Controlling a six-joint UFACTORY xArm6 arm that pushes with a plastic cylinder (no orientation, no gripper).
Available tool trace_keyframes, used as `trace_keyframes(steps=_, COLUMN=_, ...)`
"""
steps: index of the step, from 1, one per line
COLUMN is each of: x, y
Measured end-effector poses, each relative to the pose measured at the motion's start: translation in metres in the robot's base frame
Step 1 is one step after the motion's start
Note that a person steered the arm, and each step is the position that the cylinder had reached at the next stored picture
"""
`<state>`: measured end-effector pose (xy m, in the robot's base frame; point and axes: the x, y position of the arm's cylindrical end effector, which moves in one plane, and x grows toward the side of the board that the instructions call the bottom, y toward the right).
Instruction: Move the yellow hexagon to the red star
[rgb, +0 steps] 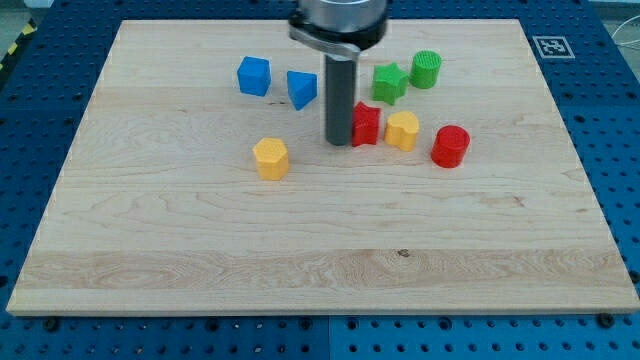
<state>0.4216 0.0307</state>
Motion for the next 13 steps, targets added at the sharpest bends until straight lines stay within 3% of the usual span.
trace_keyframes(steps=2, x=0.017, y=0.021)
trace_keyframes(steps=4, x=0.017, y=-0.025)
trace_keyframes(steps=6, x=-0.010, y=-0.082)
trace_keyframes(steps=7, x=0.003, y=-0.113)
trace_keyframes(steps=12, x=0.068, y=-0.112)
trace_keyframes(steps=13, x=0.063, y=-0.080)
